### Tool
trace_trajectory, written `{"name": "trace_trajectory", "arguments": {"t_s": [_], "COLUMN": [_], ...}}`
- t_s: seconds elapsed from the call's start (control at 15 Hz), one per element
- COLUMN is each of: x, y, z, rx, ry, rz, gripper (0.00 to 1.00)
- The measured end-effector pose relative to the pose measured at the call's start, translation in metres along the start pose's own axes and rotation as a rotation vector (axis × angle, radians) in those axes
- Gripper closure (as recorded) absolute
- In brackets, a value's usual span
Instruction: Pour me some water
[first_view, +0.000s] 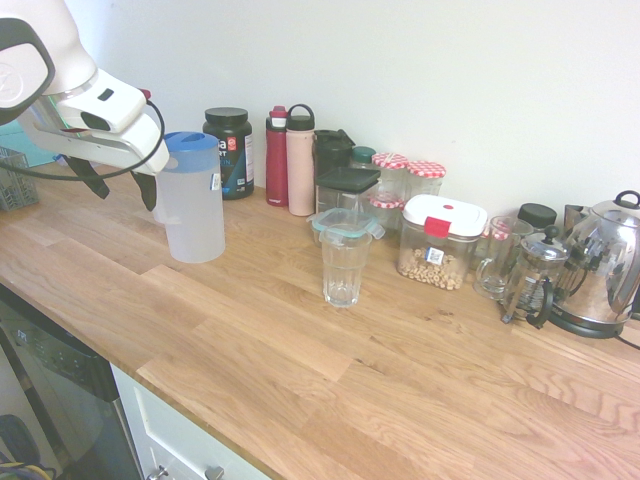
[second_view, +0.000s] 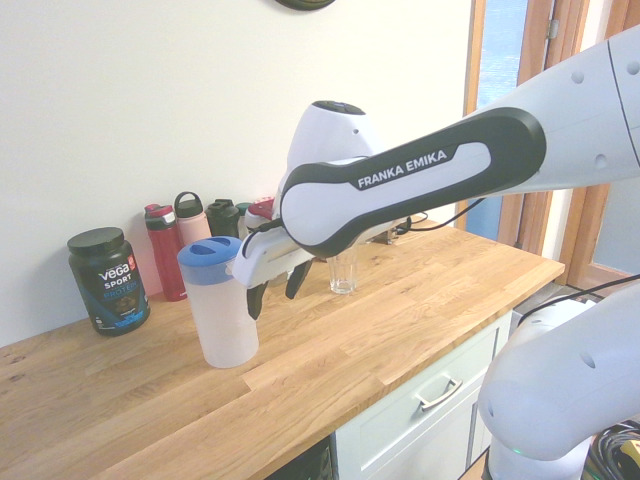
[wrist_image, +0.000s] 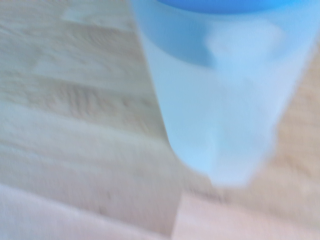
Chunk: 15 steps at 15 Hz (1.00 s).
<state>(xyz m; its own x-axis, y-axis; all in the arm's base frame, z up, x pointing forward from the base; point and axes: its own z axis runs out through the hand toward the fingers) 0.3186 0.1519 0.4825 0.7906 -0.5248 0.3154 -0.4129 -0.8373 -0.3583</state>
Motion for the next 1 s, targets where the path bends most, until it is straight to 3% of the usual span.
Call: {"name": "trace_trajectory", "arguments": {"t_s": [0.27,0.53,0.6,1.0], "x": [-0.012,0.007,0.010,0.024], "y": [-0.024,-0.015,-0.013,-0.007], "z": [0.021,0.051,0.054,0.062], "rx": [0.018,-0.014,-0.015,0.015], "ry": [0.126,0.160,0.158,0.163], "rz": [-0.031,0.001,0.009,0.051], "gripper": [0.00,0.00,1.00,1.00]}}
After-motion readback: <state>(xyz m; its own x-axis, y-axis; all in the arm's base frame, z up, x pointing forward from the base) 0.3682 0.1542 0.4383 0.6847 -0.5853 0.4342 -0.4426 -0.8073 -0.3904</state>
